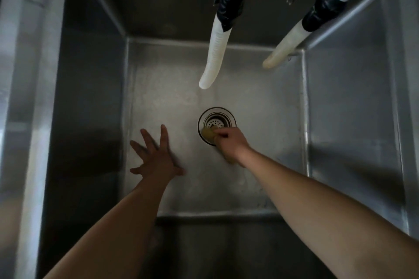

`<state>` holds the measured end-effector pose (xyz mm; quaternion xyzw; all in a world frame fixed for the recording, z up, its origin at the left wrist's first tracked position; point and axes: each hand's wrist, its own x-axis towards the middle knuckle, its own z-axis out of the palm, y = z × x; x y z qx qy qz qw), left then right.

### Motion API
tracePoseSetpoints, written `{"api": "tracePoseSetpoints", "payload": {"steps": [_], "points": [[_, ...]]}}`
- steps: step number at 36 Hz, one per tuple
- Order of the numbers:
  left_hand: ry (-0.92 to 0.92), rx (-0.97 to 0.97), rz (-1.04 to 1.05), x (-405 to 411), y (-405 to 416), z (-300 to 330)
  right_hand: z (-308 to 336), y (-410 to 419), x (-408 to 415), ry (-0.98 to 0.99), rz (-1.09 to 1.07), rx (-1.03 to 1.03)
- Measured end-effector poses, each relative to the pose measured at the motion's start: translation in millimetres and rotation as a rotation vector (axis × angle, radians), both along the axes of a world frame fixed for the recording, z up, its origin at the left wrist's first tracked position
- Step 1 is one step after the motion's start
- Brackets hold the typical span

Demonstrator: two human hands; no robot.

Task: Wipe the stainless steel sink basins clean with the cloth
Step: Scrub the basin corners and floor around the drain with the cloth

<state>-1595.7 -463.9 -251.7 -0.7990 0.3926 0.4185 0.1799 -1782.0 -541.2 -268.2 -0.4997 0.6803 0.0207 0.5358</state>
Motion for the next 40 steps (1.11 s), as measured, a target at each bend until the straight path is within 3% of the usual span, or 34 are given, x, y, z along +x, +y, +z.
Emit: {"api": "tracePoseSetpoints", "payload": {"steps": [8, 13, 16, 20, 24, 28, 32, 35, 37, 40], "points": [[-0.011, 0.008, 0.006, -1, 1, 1, 46, 4, -32, -0.535, -0.370, 0.461], [0.035, 0.003, 0.020, -2, 0, 11, 70, 9, -54, -0.717, -0.509, 0.494], [0.030, -0.021, 0.055, -2, 3, 16, 79, 13, -60, -0.734, -0.569, 0.457], [0.066, -0.296, 0.099, -9, 1, 24, 92, 18, -59, -0.657, -0.569, 0.330], [0.505, -0.469, 0.226, -28, -10, 62, 103, 24, -53, -0.416, -0.379, 0.148], [0.750, -0.537, -0.034, -44, -34, 96, 112, 23, -53, -0.317, -0.019, -0.019], [0.623, -0.481, -0.141, -49, -58, 109, 114, 17, -60, -0.483, -0.210, 0.122], [0.593, -0.505, 0.020, -48, -67, 109, 109, 14, -72, -0.562, -0.265, 0.256], [0.597, -0.510, 0.128, -47, -67, 105, 106, 16, -73, -0.484, -0.184, 0.305], [0.602, -0.514, 0.231, -48, -59, 100, 102, 23, -63, -0.323, -0.149, 0.206]]}}
